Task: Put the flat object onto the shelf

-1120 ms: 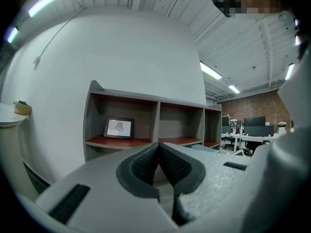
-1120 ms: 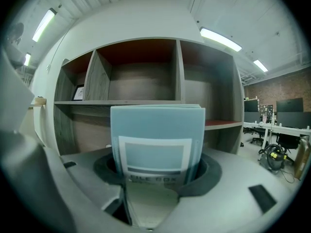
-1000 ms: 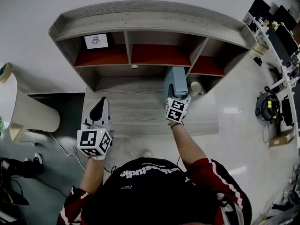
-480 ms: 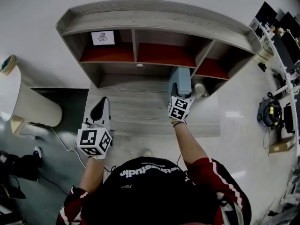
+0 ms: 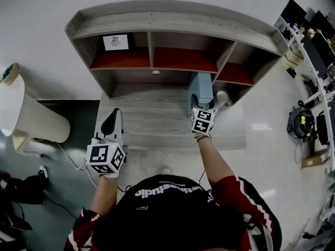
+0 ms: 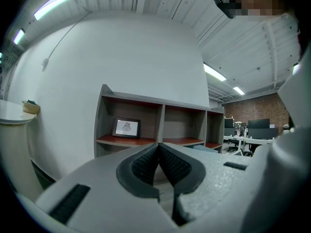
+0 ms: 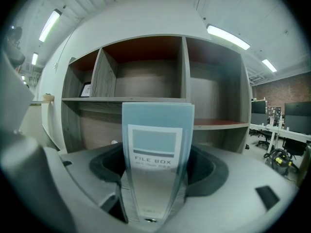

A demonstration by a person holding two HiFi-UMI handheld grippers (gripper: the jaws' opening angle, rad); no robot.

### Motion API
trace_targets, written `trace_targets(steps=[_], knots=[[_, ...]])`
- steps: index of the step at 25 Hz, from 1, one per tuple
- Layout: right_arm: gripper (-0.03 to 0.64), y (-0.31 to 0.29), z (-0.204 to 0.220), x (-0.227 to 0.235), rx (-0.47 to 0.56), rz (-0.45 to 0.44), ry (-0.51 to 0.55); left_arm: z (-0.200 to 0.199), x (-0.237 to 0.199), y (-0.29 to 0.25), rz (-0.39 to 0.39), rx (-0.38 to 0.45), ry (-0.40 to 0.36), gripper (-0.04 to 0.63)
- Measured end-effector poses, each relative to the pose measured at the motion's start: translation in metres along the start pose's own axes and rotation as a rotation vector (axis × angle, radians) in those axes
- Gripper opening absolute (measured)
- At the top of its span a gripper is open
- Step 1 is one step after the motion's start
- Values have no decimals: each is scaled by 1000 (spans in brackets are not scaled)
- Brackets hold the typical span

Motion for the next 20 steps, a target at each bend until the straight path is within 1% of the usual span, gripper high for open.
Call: trace_targets(steps=[8, 11, 20], knots=[[348, 27, 4, 2, -9, 9, -8, -3, -3, 20, 15, 9, -6, 6], [348, 40, 6, 3, -13, 18, -11, -6, -5, 28, 17, 16, -19, 6], [347, 97, 18, 0, -31, 46, -22, -9, -8, 60, 46, 17, -38, 6]])
Point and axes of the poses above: the fingertips, and each gripper's own axes: y backward along the fingers, x to its right, z out of its underside, the point moved 4 cm from there along y, backward along the fingers, and after that the axes turned 4 degrees about -x, right-handed, at the moved point
